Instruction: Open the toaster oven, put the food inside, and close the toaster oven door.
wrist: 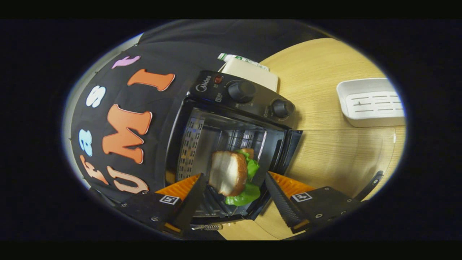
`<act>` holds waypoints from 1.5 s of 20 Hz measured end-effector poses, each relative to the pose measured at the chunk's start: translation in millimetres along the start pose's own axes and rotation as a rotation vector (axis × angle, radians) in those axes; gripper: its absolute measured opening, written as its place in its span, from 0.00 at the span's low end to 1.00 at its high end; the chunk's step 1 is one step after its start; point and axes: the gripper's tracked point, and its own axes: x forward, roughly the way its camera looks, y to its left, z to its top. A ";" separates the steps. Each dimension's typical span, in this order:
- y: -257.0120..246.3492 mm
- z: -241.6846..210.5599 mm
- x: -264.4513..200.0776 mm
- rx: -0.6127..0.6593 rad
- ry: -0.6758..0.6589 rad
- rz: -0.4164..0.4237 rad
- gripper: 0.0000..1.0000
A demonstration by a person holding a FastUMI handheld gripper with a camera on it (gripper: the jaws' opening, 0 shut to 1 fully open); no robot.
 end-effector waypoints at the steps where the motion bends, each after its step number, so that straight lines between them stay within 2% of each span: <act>1: 4.5 -3.0 -11.5 -0.016 0.014 0.012 0.98; 4: 12.3 -10.9 -48.0 -0.153 0.044 0.039 0.98; 8: 1.0 -15.0 -98.0 -0.486 0.082 0.052 0.98; 13: -49.1 -17.8 -141.4 -0.833 0.112 -0.025 0.98; 19: -118.7 -29.7 -145.8 -1.104 0.188 -0.142 0.99; 24: -162.1 -35.5 -135.1 -1.237 0.270 -0.221 0.99; 30: -164.1 -42.6 -118.9 -1.276 0.312 -0.230 0.99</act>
